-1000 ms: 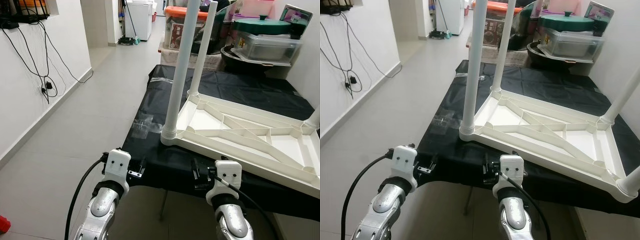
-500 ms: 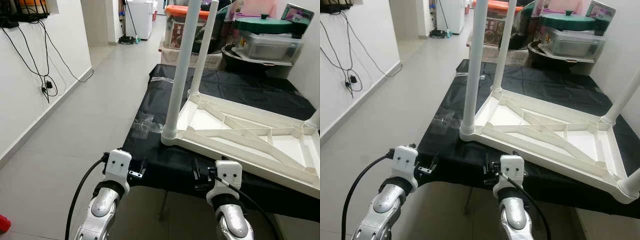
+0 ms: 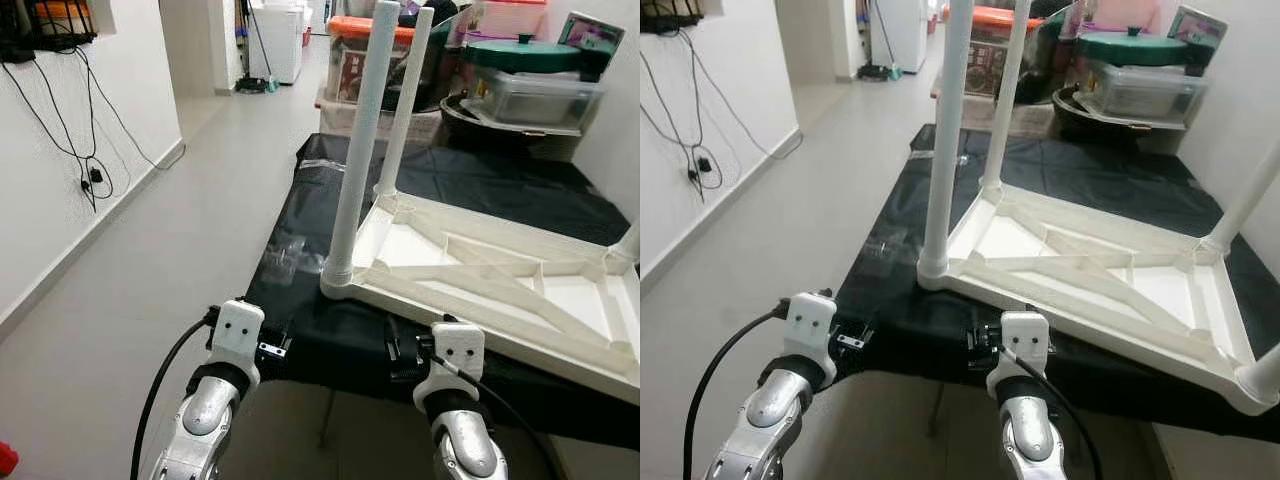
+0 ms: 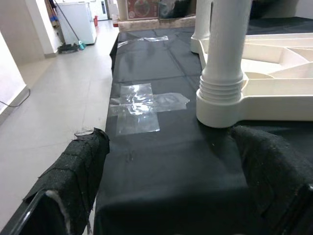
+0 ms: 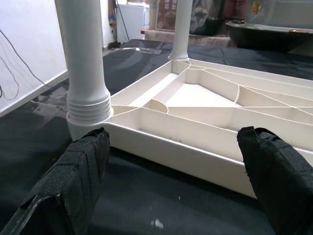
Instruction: Building children table
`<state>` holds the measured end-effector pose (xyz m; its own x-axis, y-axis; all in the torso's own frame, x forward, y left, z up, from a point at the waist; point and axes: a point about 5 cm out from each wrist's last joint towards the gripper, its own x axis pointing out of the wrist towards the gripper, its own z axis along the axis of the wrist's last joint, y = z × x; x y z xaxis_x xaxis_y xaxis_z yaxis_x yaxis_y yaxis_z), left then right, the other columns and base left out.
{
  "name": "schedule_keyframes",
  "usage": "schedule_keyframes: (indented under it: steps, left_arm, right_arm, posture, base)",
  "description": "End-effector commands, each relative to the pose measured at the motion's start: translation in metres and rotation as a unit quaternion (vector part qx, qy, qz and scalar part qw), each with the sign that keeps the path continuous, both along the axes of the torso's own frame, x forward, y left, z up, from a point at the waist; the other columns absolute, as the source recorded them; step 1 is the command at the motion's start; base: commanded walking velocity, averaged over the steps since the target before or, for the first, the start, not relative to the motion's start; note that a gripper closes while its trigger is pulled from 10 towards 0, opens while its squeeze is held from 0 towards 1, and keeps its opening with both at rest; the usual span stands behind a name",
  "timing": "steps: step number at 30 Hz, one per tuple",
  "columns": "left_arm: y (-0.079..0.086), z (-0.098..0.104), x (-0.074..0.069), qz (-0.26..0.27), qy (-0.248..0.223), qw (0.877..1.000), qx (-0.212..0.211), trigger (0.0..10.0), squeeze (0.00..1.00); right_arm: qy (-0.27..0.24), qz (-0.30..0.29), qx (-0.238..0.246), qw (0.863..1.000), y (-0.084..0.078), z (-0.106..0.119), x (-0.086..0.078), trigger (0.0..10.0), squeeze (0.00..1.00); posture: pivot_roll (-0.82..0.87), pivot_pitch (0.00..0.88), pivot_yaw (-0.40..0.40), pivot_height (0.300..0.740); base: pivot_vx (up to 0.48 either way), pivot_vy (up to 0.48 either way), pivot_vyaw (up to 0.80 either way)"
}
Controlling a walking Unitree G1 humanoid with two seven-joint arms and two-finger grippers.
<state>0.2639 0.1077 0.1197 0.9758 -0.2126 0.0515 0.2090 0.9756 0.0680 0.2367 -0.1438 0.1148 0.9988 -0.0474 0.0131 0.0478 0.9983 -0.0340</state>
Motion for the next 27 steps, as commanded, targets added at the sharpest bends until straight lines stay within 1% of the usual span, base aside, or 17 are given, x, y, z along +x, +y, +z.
schedule_keyframes:
  steps: [1,21,25,27]
  left_arm:
    - [-0.0012,0.001,-0.0018,-0.004,-0.005,1.0,0.003,10.0,0.0]
    - [-0.0033,0.0018,-0.0018,-0.009,-0.008,1.0,0.0,10.0,0.0]
    - [-0.0083,0.004,-0.0043,-0.023,-0.015,1.0,0.002,10.0,0.0]
    - [-0.0084,0.0042,-0.0048,-0.021,-0.015,1.0,0.002,10.0,0.0]
  right_arm:
    - [0.006,0.001,-0.001,1.0,0.0002,-0.0043,-0.001,10.0,0.0]
    - [0.003,-0.002,-0.004,1.0,-0.0022,-0.0039,0.0002,10.0,0.0]
    - [0.002,-0.004,-0.005,1.0,-0.0031,-0.0044,0.0006,10.0,0.0]
    - [0.003,-0.004,-0.005,1.0,-0.0033,-0.0045,0.0005,10.0,0.0]
  posture:
    - [0.08,0.0,-0.079,0.74]
    - [0.08,0.0,-0.081,0.74]
    - [0.08,0.0,-0.081,0.74]
    - [0.08,0.0,-0.082,0.74]
  base:
    - [0.244,0.0,0.0]
    - [0.245,0.0,0.0]
    - [0.0,0.0,0.0]
    - [0.0,0.0,0.0]
